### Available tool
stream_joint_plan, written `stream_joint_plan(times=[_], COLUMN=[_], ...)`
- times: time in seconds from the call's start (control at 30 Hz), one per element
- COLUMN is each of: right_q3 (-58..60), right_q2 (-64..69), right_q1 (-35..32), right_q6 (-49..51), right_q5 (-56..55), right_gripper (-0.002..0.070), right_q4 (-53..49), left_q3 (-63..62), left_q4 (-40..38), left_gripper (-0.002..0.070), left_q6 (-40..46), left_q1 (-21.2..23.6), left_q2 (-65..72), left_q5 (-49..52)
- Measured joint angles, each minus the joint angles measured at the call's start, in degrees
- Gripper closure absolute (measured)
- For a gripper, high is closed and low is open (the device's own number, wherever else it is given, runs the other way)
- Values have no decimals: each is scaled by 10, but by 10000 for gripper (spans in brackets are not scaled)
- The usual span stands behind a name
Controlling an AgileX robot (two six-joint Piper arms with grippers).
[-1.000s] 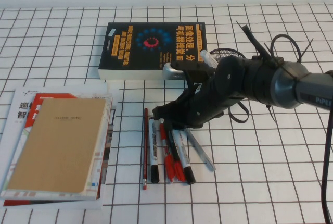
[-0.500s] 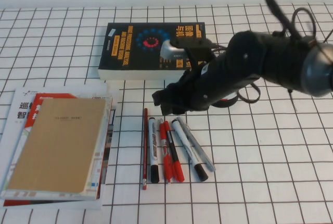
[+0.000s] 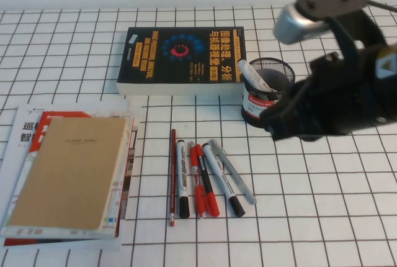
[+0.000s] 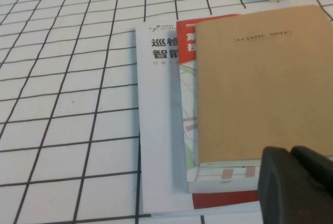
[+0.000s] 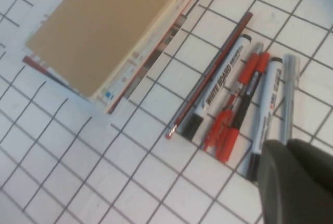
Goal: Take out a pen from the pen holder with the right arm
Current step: 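Take a marker out of the pen holder and lay it on the table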
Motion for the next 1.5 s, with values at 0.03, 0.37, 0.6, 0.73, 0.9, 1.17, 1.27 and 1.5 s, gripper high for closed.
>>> stream_joint_plan(times=[0.03, 0.37, 0.6, 0.73, 0.9, 1.17, 1.27, 1.5], right_q3=[18, 103, 134, 179, 288, 529, 596, 700], right_q2=[-25, -150, -151, -154, -220, -415, -496, -659], right_q1=[0, 0, 0, -1, -50, -202, -248, -316], right_q6=[0, -2, -2, -3, -4, -4, -4, -4], right_q5=[1, 140, 138, 87, -65, -276, -312, -367], right_gripper=[689, 690, 691, 692, 692, 692, 692, 692], right_q4=[0, -31, -61, -81, -101, -107, -107, -107], left_q3=[0, 0, 0, 0, 0, 0, 0, 0], left_q4=[0, 0, 0, 0, 0, 0, 0, 0], left_gripper=[679, 679, 679, 679, 679, 679, 679, 679], left_q6=[0, 0, 0, 0, 0, 0, 0, 0], left_q1=[0, 0, 0, 0, 0, 0, 0, 0], left_q2=[0, 0, 0, 0, 0, 0, 0, 0], left_q5=[0, 0, 0, 0, 0, 0, 0, 0])
